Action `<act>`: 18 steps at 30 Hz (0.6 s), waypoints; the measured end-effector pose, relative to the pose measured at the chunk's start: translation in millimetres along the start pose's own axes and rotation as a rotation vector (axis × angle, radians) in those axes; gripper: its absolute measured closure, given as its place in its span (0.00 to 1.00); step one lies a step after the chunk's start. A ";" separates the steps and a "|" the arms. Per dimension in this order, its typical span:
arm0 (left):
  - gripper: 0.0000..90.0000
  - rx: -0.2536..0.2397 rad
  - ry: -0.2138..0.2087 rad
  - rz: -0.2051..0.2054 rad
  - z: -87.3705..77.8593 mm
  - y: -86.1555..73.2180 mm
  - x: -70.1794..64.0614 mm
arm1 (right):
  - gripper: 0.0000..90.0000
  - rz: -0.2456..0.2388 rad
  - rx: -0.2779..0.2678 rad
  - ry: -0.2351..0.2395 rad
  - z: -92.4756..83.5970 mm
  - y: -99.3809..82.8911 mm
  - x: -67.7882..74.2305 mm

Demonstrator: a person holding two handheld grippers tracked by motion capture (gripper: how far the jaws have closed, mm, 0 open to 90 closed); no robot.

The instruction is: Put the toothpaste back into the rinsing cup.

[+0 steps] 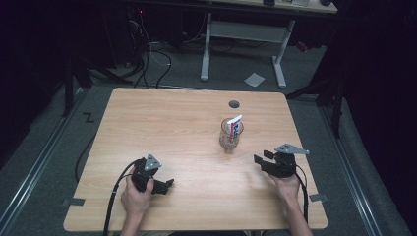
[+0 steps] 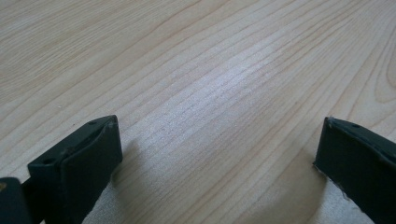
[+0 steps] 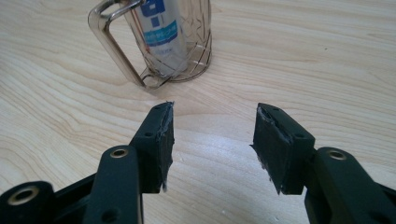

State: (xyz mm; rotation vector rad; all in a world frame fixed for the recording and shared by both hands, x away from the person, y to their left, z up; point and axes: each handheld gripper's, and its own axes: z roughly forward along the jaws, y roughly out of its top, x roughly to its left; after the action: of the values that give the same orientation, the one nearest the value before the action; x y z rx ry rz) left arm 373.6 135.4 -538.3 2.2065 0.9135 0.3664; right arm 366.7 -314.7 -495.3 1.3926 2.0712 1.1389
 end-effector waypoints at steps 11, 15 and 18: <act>0.01 0.000 0.001 -0.002 0.0 0.0 -0.1 | 0.54 -0.035 0.027 0.008 19.7 -1.3 12.1; 0.01 0.000 0.001 -0.002 0.0 0.0 -0.1 | 0.55 -0.040 0.033 0.002 24.0 -1.4 13.9; 0.01 0.000 0.001 -0.002 0.0 0.0 -0.1 | 0.54 -0.049 0.039 -0.007 26.4 -1.8 13.3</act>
State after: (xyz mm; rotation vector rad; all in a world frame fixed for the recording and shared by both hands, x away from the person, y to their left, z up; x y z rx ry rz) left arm 373.6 135.4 -538.3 2.2058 0.9160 0.3662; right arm 378.5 -292.3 -510.9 1.3533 2.1211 1.0781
